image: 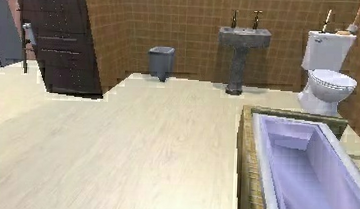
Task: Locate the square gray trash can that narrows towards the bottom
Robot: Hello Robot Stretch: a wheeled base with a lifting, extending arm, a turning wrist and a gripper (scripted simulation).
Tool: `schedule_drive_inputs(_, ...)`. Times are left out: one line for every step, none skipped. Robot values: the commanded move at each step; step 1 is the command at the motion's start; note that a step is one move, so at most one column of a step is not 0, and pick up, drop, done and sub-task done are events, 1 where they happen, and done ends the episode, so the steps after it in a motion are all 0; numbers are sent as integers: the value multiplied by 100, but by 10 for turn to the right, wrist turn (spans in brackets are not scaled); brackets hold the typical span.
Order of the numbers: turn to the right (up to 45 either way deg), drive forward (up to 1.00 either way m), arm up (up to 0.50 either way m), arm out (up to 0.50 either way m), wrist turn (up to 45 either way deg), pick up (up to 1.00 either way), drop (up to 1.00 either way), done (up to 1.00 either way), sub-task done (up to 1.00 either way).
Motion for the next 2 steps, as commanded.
schedule_drive_inputs(0, 55, 0, 0, 0, 0, 0, 0, 0)
schedule_drive_inputs(90, 0, 0, 0, 0, 0, 0, 0, 0)
